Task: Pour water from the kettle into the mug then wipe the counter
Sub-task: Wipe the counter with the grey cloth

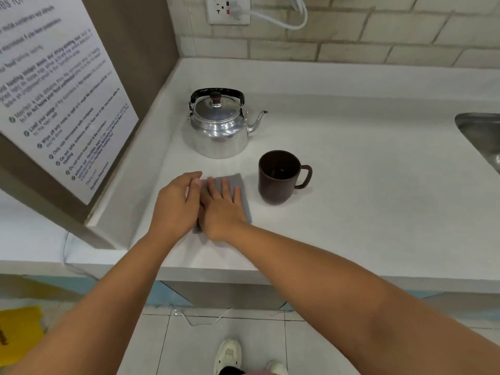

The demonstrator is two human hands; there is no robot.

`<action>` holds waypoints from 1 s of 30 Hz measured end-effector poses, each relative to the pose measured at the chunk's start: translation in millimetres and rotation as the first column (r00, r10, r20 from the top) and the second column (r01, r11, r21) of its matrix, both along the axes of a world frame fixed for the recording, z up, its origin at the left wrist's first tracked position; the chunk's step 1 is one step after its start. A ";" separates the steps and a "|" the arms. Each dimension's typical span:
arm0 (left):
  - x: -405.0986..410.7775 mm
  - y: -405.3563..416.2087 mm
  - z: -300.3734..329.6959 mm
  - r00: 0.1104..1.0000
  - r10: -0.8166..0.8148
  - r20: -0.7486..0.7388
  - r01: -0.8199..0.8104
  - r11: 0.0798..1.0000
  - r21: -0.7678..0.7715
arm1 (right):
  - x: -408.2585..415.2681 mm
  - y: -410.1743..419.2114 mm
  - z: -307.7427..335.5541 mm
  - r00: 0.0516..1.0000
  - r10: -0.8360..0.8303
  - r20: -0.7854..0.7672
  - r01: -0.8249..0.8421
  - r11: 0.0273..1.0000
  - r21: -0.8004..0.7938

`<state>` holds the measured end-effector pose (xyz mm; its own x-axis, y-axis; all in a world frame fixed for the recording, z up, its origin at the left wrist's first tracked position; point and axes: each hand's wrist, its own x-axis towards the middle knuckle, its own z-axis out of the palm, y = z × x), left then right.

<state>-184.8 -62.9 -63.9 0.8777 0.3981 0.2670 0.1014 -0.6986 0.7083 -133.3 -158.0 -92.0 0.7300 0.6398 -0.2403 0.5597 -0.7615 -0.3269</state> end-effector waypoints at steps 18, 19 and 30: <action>51.2 -5.9 -40.0 0.843 -0.033 -0.537 0.280 0.879 0.386 | -63.9 -187.5 5.9 0.911 -0.409 0.058 0.380 0.885 0.268; 55.5 -2.4 -39.7 0.835 0.007 -0.550 0.254 0.882 0.397 | -57.4 -194.0 6.3 0.895 -0.440 0.074 0.412 0.879 0.240; 49.9 -5.9 -39.1 0.843 -0.058 -0.534 0.315 0.859 0.404 | -5.3 -210.2 5.5 0.911 -0.399 0.104 0.400 0.916 0.019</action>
<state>-134.9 -68.8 -103.1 0.9818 0.1552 -0.1096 0.1739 -0.9664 0.1893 -138.6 -368.2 -86.4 0.9453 0.2890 -0.1511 0.2391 -0.9293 -0.2815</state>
